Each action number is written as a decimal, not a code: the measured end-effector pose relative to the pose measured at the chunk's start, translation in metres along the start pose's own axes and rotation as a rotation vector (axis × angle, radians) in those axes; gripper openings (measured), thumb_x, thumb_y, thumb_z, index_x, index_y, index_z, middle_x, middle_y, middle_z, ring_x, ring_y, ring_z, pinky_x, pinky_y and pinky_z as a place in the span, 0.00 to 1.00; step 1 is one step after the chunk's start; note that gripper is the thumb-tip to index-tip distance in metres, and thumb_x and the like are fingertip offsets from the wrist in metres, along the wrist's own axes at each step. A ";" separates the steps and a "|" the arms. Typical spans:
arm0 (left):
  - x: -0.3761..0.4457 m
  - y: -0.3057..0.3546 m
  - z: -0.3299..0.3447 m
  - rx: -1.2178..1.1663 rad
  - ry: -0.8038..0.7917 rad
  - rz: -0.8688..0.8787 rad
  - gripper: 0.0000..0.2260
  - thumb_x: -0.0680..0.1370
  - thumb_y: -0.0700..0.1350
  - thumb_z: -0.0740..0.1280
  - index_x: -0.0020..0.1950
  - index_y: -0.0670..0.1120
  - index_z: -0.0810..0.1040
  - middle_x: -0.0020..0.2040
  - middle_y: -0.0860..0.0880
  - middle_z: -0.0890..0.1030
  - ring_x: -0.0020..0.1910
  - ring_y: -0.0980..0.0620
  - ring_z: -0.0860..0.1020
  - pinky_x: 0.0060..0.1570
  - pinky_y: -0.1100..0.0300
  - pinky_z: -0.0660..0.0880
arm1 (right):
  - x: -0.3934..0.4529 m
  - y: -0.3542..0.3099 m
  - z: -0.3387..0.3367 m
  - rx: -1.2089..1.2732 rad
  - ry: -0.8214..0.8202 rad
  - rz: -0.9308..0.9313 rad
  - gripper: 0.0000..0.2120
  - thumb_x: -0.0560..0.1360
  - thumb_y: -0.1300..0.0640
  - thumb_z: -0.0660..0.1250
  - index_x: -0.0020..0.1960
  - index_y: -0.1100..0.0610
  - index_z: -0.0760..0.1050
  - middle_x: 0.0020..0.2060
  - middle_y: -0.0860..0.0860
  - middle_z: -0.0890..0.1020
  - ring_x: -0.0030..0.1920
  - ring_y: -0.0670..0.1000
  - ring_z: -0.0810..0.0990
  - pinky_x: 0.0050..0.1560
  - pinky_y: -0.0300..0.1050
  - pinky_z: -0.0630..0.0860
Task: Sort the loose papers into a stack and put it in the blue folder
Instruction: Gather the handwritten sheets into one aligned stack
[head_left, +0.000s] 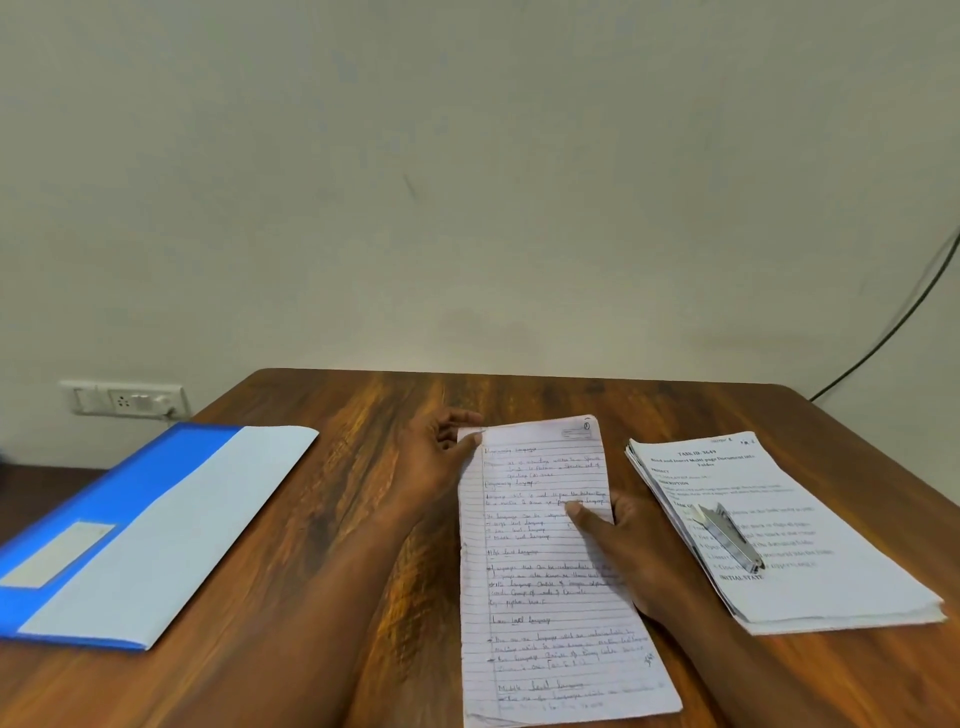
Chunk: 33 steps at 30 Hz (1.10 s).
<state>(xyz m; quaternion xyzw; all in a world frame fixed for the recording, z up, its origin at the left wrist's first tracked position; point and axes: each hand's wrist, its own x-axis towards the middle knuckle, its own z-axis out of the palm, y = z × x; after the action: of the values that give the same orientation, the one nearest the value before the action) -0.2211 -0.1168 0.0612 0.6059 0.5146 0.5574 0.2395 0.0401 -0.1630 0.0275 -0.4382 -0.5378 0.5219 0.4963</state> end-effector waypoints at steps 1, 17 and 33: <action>0.000 0.000 0.000 -0.015 0.011 -0.002 0.09 0.78 0.40 0.76 0.56 0.52 0.85 0.51 0.52 0.87 0.51 0.52 0.86 0.53 0.47 0.85 | 0.002 0.000 0.001 -0.002 -0.006 0.002 0.11 0.79 0.61 0.72 0.61 0.61 0.82 0.56 0.54 0.88 0.55 0.54 0.88 0.52 0.48 0.86; 0.008 -0.016 0.003 -0.194 0.109 -0.066 0.11 0.74 0.41 0.80 0.56 0.47 0.86 0.52 0.51 0.88 0.51 0.54 0.87 0.50 0.56 0.85 | 0.037 0.009 0.001 0.032 -0.087 0.023 0.14 0.79 0.62 0.72 0.64 0.62 0.80 0.59 0.57 0.87 0.59 0.58 0.86 0.62 0.62 0.81; 0.006 -0.046 0.008 -0.367 0.103 -0.131 0.06 0.76 0.37 0.76 0.53 0.40 0.86 0.47 0.45 0.89 0.48 0.46 0.88 0.46 0.54 0.85 | 0.066 0.002 -0.009 0.169 -0.101 0.082 0.12 0.81 0.59 0.70 0.62 0.63 0.81 0.57 0.60 0.87 0.57 0.58 0.87 0.58 0.55 0.83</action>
<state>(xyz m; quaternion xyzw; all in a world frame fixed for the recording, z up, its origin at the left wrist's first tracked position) -0.2308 -0.0928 0.0219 0.4881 0.4545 0.6551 0.3550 0.0409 -0.0962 0.0300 -0.3895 -0.4979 0.6068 0.4819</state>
